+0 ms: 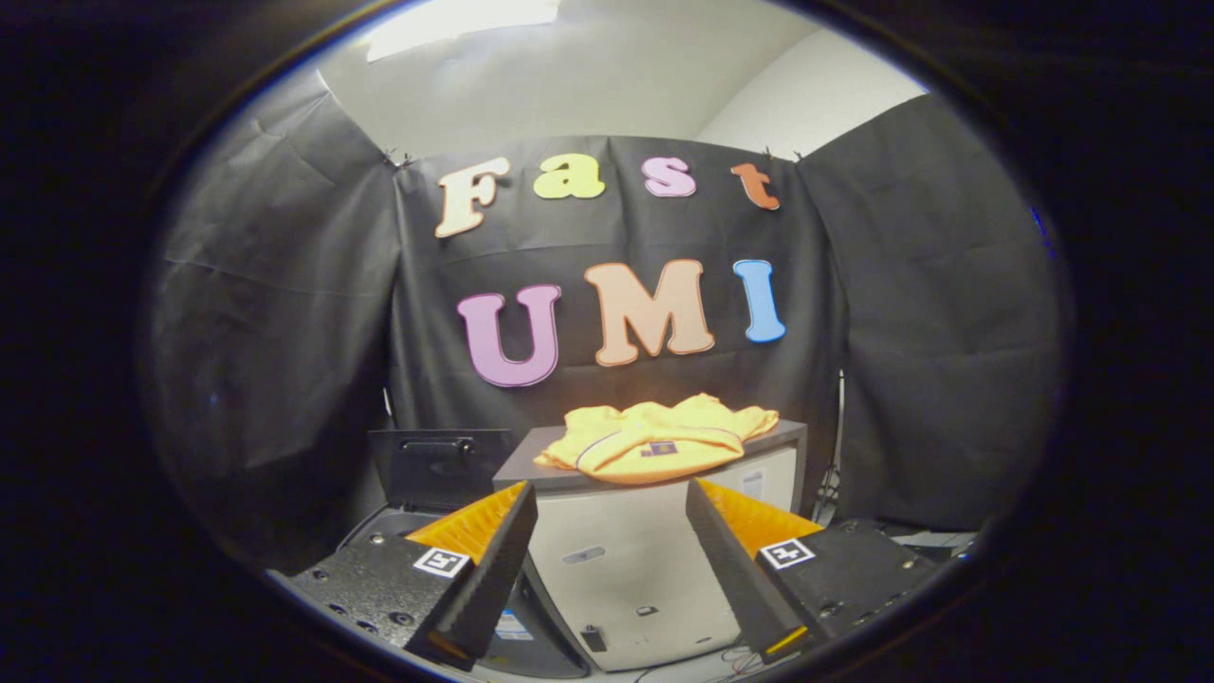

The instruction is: Put the clothes into the washing machine and then close the washing machine lid.

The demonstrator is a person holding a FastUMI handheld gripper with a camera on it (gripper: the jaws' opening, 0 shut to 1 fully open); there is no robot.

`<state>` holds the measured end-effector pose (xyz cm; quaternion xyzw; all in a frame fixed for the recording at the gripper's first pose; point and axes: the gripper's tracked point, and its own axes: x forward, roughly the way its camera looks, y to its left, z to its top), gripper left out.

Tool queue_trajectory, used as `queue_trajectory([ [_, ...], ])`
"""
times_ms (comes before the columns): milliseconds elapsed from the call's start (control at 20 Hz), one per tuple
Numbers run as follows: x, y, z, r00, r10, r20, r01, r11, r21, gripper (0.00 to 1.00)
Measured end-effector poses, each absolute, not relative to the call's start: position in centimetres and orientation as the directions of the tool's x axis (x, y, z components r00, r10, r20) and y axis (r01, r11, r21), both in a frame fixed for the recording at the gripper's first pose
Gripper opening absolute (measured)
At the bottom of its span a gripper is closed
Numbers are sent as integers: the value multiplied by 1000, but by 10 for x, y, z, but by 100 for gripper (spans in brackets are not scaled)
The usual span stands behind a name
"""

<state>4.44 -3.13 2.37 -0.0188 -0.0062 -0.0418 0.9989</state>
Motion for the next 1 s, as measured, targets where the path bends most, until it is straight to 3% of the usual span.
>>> queue_trajectory([
  [400,148,-39,53,990,-69,-127,51,989,-141,95],
  [750,248,-56,18,925,-120,-362,25,967,-255,98],
  [1000,300,-65,-22,848,-149,-509,48,978,-205,99],
])
